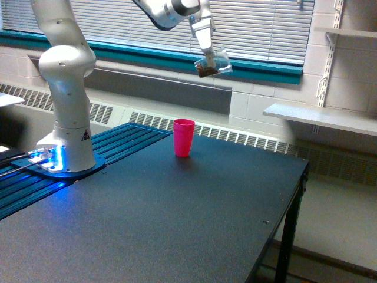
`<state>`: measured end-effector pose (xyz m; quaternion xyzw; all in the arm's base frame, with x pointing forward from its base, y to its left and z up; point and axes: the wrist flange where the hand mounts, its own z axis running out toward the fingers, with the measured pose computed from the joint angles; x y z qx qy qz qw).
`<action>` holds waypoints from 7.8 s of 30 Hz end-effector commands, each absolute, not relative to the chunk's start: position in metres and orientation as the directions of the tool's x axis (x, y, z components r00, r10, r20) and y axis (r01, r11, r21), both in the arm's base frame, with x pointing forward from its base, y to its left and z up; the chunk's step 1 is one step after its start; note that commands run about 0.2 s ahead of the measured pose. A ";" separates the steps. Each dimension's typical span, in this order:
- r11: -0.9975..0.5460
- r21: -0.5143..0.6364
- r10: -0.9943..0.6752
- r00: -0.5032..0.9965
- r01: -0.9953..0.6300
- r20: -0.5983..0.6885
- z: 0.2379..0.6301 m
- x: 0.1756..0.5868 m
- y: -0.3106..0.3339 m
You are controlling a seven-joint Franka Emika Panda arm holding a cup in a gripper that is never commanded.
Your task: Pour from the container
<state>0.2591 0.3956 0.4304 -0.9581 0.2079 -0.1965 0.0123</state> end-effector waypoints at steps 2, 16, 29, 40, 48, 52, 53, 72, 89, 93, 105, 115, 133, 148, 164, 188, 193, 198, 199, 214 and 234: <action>-0.893 -0.115 -0.446 0.821 -0.435 0.358 0.427 0.227 0.388; -0.864 -0.099 -0.496 0.800 -0.494 0.337 0.422 0.182 0.350; -0.810 -0.116 -0.581 0.761 -0.574 0.289 0.388 0.152 0.300; -0.790 -0.124 -0.609 0.749 -0.600 0.262 0.371 0.149 0.266; -0.794 -0.123 -0.606 0.759 -0.595 0.237 0.358 0.159 0.257; -0.795 -0.123 -0.605 0.762 -0.594 0.229 0.354 0.165 0.255; -0.796 -0.124 -0.604 0.764 -0.593 0.227 0.353 0.166 0.255; -0.789 -0.103 -0.613 0.771 -0.605 0.173 0.322 0.160 0.272; -0.764 -0.098 -0.646 0.752 -0.638 0.134 0.296 0.134 0.276; -0.766 -0.093 -0.643 0.756 -0.636 0.125 0.293 0.136 0.276; -0.760 -0.101 -0.650 0.754 -0.642 0.098 0.283 0.148 0.274; -0.763 -0.115 -0.645 0.760 -0.636 0.082 0.274 0.166 0.278; -0.787 -0.098 -0.616 0.785 -0.609 0.073 0.278 0.188 0.292; -0.795 -0.099 -0.606 0.791 -0.598 0.088 0.298 0.196 0.309; -0.772 -0.142 -0.633 0.771 -0.619 0.076 0.313 0.182 0.315; -0.796 -0.079 -0.604 0.796 -0.600 0.037 0.306 0.166 0.313; -0.801 -0.068 -0.598 0.801 -0.595 0.032 0.305 0.168 0.314; -0.802 -0.063 -0.597 0.802 -0.595 0.026 0.303 0.167 0.312; -0.802 -0.060 -0.596 0.802 -0.594 0.023 0.302 0.166 0.311; -0.807 -0.035 -0.590 0.807 -0.590 0.000 0.295 0.166 0.304; -0.821 0.006 -0.571 0.821 -0.571 -0.016 0.298 0.181 0.296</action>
